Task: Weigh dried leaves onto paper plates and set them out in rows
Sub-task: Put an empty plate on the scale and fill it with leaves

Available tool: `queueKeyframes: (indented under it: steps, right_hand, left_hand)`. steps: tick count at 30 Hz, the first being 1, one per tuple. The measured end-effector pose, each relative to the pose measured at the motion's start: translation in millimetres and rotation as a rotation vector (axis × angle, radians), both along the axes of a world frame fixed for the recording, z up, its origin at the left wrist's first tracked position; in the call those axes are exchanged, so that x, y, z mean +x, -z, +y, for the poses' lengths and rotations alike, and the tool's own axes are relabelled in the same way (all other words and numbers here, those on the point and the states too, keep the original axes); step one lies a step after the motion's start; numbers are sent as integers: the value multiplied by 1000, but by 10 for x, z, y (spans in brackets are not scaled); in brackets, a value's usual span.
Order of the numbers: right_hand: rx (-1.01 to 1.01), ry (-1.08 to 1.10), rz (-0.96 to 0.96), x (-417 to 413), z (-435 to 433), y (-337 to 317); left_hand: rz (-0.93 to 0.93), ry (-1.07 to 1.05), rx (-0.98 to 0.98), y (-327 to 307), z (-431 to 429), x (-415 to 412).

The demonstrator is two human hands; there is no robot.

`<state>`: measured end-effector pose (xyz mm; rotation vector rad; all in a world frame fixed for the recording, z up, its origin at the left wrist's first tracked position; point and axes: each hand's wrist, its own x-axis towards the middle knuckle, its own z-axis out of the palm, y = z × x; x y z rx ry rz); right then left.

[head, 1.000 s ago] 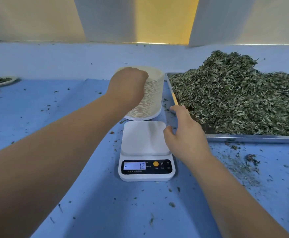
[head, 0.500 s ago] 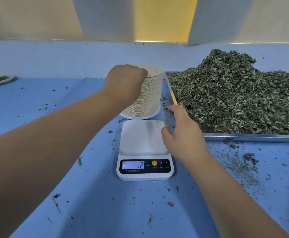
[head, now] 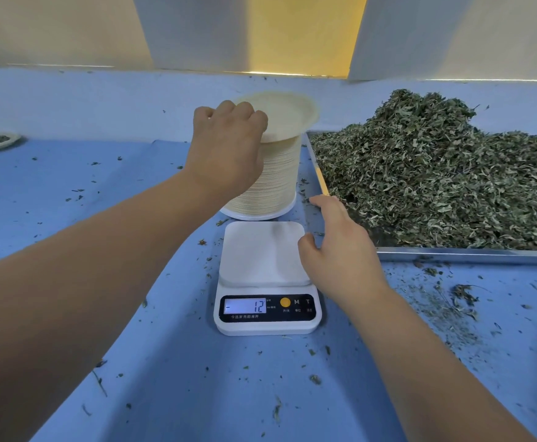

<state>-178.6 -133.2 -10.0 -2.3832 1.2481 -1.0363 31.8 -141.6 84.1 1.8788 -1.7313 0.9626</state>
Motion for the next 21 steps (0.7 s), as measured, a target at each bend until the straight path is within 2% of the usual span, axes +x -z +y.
queueKeyframes:
  steps: [5, 11, 15, 18, 21]
  right_hand:
    - [17, 4, 5, 11, 1, -5]
    - [44, -6, -34, -18, -9, -21]
    - [64, -5, -85, -31, -21, -13]
    - [91, 31, -171, -41, -42, -22]
    - [133, 53, -313, -53, -33, -68]
  left_hand:
    - [32, 25, 35, -24, -23, 5]
    - [381, 197, -105, 77, 35, 40]
    - [544, 287, -245, 185, 187, -12]
    - [666, 333, -394, 280, 356, -115]
    - [791, 367, -438, 416, 560, -175]
